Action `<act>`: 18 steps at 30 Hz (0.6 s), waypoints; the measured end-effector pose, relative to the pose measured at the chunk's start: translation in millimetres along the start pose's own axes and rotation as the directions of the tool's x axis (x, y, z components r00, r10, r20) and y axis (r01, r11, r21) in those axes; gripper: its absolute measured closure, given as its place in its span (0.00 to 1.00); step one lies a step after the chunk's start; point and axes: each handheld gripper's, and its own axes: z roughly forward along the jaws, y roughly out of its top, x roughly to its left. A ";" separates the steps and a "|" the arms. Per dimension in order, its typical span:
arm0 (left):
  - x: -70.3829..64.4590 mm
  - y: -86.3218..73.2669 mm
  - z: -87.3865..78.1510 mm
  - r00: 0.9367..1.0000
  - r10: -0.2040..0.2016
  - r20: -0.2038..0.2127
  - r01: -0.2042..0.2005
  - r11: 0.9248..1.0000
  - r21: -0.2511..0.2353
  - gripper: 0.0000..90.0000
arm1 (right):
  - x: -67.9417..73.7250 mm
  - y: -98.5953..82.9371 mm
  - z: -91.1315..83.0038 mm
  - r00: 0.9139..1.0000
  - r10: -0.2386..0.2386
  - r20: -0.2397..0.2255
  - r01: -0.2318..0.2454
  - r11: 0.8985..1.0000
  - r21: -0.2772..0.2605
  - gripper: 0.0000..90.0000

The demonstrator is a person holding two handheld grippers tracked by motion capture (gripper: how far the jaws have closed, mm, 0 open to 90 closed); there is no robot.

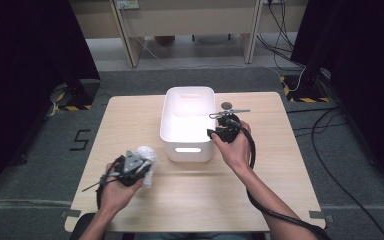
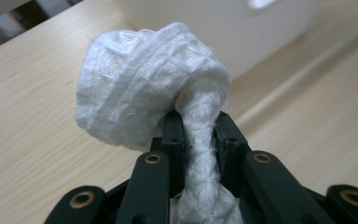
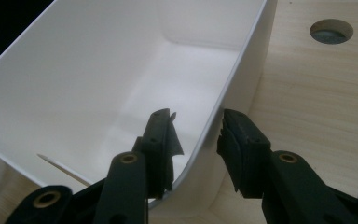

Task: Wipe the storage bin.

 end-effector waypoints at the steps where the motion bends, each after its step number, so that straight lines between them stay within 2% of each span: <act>1: 6.5 -1.1 -2.6 1.000 -0.006 -0.018 0.006 1.000 0.001 0.86 | 0.1 0.4 1.1 1.000 0.000 0.001 0.000 1.000 0.001 0.70; 5: 24.4 -1.2 -5.4 0.998 -0.042 -0.052 0.041 0.999 -0.013 0.86 | 0.2 2.1 3.5 1.000 -0.002 0.003 0.002 1.000 0.009 0.71; 9: 33.4 4.3 -3.1 0.997 -0.042 -0.071 0.041 0.999 -0.023 0.86 | -0.1 4.6 3.7 1.000 0.001 0.000 -0.001 1.000 0.024 0.75; 12: 35.8 10.7 -0.1 0.997 -0.035 -0.072 0.033 0.999 -0.031 0.86 | -2.8 7.4 1.8 1.000 -0.028 0.002 0.028 0.999 0.038 0.85; 14: 36.8 13.6 2.1 0.997 -0.036 -0.073 0.034 0.999 -0.035 0.86 | -6.8 9.5 -0.2 0.998 -0.068 -0.006 0.068 0.996 0.051 0.92; 16: 38.3 16.6 6.5 0.997 -0.039 -0.072 0.036 0.999 -0.039 0.86 | -9.1 10.7 -2.0 0.996 -0.091 -0.021 0.092 0.994 0.054 0.95; 18: 40.7 18.1 10.8 0.997 -0.037 -0.071 0.035 0.999 -0.035 0.85 | -10.8 11.5 -8.2 0.995 -0.085 -0.059 0.088 0.995 0.046 0.91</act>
